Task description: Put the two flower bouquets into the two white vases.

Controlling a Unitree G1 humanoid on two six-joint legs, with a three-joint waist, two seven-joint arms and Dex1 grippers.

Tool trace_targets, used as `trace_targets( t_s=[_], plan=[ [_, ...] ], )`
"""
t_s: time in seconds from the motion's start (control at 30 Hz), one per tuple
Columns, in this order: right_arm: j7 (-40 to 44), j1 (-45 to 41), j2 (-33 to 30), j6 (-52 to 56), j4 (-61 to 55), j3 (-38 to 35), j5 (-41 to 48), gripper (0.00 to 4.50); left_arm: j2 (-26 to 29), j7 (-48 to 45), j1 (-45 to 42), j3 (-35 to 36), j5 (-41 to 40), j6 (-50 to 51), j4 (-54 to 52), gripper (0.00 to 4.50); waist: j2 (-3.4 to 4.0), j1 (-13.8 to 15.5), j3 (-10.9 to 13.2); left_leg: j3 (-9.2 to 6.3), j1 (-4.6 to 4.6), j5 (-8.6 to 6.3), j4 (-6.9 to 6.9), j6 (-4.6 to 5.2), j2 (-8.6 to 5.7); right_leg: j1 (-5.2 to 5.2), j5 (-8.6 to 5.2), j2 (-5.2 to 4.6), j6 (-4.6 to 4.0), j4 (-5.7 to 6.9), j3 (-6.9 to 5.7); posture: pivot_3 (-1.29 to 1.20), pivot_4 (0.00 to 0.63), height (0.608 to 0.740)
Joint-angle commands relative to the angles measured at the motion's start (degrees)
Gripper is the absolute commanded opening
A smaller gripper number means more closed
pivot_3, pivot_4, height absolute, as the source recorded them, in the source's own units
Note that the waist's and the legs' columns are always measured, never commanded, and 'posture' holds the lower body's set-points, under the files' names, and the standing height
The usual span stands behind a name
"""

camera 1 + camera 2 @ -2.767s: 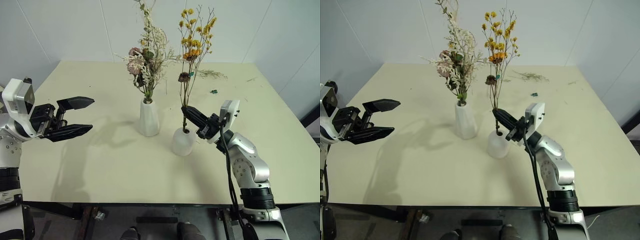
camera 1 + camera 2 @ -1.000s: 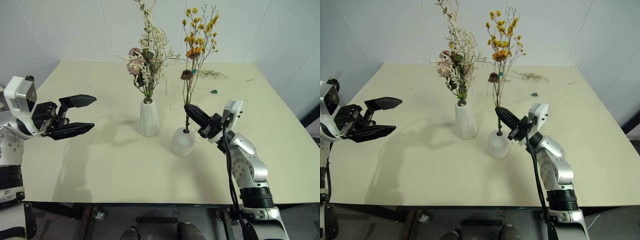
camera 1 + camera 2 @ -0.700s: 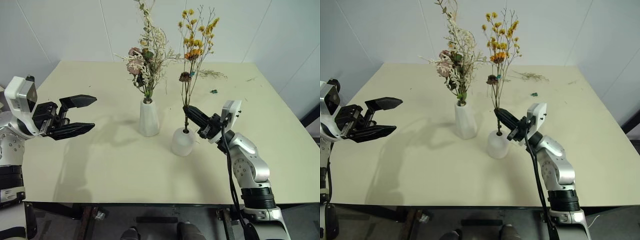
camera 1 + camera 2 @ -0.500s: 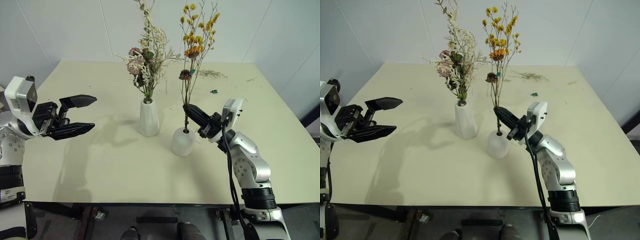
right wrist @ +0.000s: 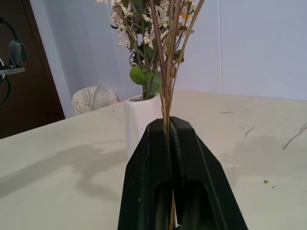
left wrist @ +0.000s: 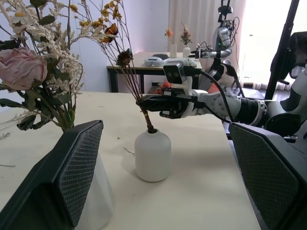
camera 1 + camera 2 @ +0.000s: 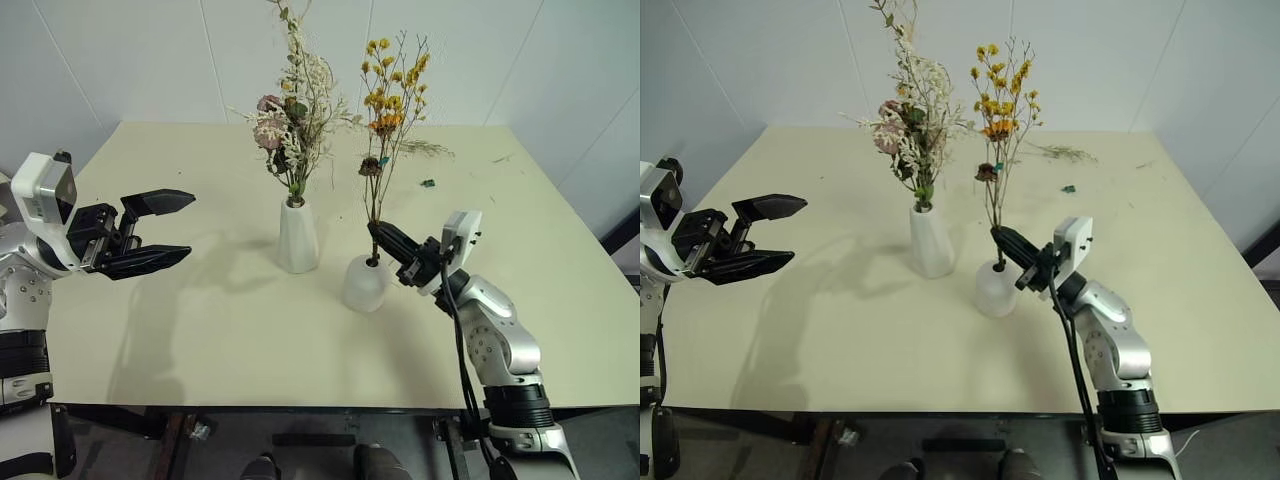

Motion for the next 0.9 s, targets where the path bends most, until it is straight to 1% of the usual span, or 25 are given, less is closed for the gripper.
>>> trace_targets(
  t_s=[0.03, 0.3, 0.73, 0.9],
  plan=[
    [-0.24, 2.09, 0.31, 0.59, -0.99, 1.08, -0.44, 0.03, 0.52, -1.89, -0.51, 0.84, -0.58, 0.12, -1.57, 4.5, 0.0, 0.03, 0.0, 0.0, 0.0, 0.0, 0.0, 0.0, 0.0, 0.0, 0.0, 0.0, 0.0, 0.0, 0.0, 0.0, 0.15, 0.74],
    [-0.87, 4.51, 0.25, 1.44, -3.82, 2.78, -0.69, 0.03, 1.16, -2.07, 0.33, 1.38, -0.55, 0.36, -1.92, 4.5, -0.03, 0.04, -0.02, 0.0, 0.04, 0.0, 0.0, 0.0, 0.0, 0.03, 0.0, 0.0, 0.0, 0.01, 0.0, 0.0, 0.15, 0.74],
    [-1.83, 0.61, -1.4, 1.62, -4.81, 2.06, -1.48, 0.03, 0.44, -1.84, -0.19, 0.94, -0.3, -0.09, -1.5, 4.5, -0.03, 0.0, -0.02, 0.0, 0.04, 0.0, 0.0, 0.0, 0.0, 0.03, -0.01, 0.0, -0.01, -0.01, 0.0, 0.0, 0.15, 0.74],
    [-1.83, 0.31, -2.14, 2.12, -5.34, 1.71, -1.4, 0.03, 0.22, -1.64, -0.24, 0.89, -0.25, -0.2, -1.46, 4.5, -0.03, 0.02, -0.02, 0.0, 0.04, 0.0, 0.0, 0.0, 0.0, 0.02, -0.01, 0.0, -0.01, -0.01, 0.0, 0.0, 0.15, 0.74]
  ],
)
